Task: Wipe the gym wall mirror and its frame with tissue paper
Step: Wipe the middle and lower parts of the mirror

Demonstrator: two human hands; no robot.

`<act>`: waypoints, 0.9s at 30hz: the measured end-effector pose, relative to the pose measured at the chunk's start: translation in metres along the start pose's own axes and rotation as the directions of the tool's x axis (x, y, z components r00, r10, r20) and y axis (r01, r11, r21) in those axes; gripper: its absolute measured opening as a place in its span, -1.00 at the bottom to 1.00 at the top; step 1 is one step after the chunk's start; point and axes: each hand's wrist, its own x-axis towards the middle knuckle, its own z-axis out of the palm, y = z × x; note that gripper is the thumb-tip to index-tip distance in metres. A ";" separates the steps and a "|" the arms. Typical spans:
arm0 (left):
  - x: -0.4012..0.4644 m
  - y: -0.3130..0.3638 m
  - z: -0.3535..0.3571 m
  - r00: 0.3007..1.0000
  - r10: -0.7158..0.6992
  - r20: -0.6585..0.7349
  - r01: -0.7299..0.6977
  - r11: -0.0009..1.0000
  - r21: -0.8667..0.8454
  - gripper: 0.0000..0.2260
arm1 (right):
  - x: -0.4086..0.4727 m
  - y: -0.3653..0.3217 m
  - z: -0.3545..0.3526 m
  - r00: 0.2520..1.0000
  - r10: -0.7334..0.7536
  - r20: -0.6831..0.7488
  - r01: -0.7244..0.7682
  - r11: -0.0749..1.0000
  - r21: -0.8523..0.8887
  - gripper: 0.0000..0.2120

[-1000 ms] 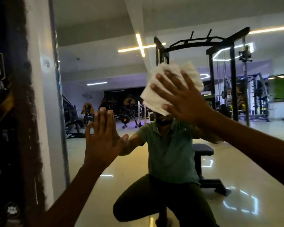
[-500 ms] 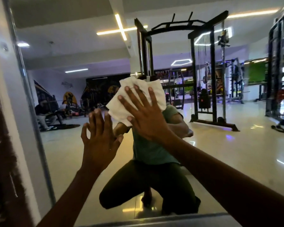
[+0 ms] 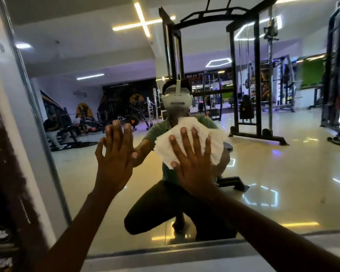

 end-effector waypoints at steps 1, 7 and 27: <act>-0.002 0.000 -0.002 1.000 -0.005 0.003 0.005 1.000 -0.010 -0.34 | -0.007 0.015 -0.003 0.996 -0.089 0.016 0.089 0.996 -0.003 -0.34; -0.013 0.045 0.010 0.997 0.051 0.060 -0.051 0.999 -0.002 -0.22 | -0.091 0.103 -0.014 0.937 0.347 -0.029 -0.348 0.937 -0.028 -0.31; -0.020 0.034 0.008 0.995 0.095 0.024 -0.096 0.994 0.043 -0.33 | -0.011 0.015 -0.006 0.785 0.612 -0.099 -0.611 0.791 0.044 -0.25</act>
